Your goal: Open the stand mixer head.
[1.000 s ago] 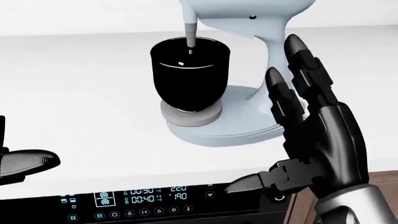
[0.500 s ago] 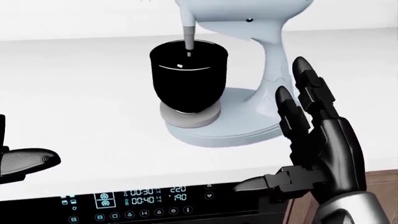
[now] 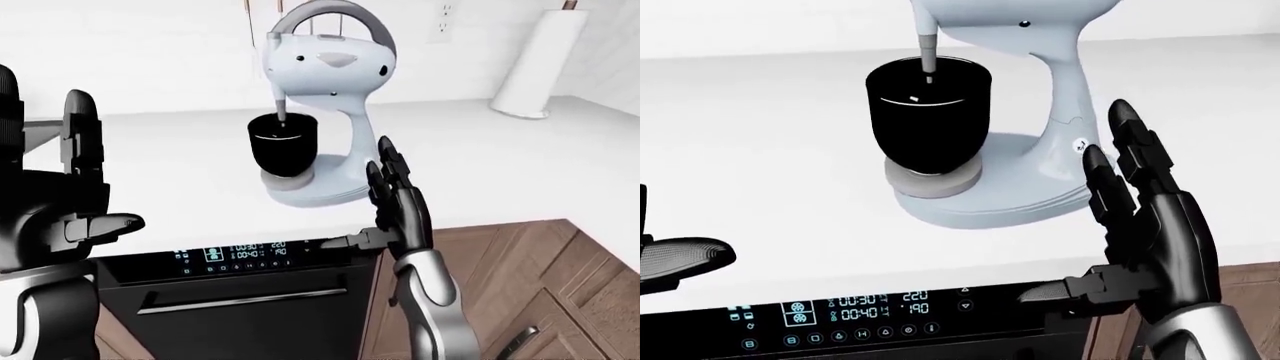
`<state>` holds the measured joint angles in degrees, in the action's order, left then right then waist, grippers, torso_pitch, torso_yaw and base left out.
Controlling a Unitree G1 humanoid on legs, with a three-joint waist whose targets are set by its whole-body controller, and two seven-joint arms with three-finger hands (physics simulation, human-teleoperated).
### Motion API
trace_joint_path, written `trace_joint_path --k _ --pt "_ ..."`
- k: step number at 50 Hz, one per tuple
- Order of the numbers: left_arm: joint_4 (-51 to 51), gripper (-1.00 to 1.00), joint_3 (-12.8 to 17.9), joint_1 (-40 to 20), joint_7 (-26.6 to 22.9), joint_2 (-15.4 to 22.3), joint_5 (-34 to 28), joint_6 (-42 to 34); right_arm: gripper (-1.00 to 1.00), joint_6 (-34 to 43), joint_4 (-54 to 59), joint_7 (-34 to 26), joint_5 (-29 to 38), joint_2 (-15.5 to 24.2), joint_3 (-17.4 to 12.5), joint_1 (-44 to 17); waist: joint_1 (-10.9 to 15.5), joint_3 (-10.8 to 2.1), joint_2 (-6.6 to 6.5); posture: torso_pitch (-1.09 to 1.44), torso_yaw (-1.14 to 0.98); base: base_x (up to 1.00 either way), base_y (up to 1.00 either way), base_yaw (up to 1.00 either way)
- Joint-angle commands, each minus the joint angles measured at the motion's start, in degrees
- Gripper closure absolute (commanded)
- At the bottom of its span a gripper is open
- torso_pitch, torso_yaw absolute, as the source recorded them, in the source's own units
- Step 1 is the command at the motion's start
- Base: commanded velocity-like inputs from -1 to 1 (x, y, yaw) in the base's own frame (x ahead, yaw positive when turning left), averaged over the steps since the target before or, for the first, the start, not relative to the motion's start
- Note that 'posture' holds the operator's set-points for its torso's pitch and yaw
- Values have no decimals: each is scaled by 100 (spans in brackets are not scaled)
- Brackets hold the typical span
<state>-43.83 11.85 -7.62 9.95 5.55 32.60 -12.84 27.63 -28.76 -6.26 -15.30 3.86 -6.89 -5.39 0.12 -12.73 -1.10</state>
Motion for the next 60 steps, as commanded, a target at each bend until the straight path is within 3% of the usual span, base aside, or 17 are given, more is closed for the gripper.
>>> trace_joint_path --k 1,60 --pt "-157 -100 4 -112 -27 32 6 94 -100 -219 -140 -40 -18 32 -21 -170 2 -34 -1 -26 0 0 0 0" --pt "-232 -100 20 -162 20 64 22 15 -100 -1222 1688 -255 83 287 -197 -794 -6 -48 5 -26 0 0 0 0"
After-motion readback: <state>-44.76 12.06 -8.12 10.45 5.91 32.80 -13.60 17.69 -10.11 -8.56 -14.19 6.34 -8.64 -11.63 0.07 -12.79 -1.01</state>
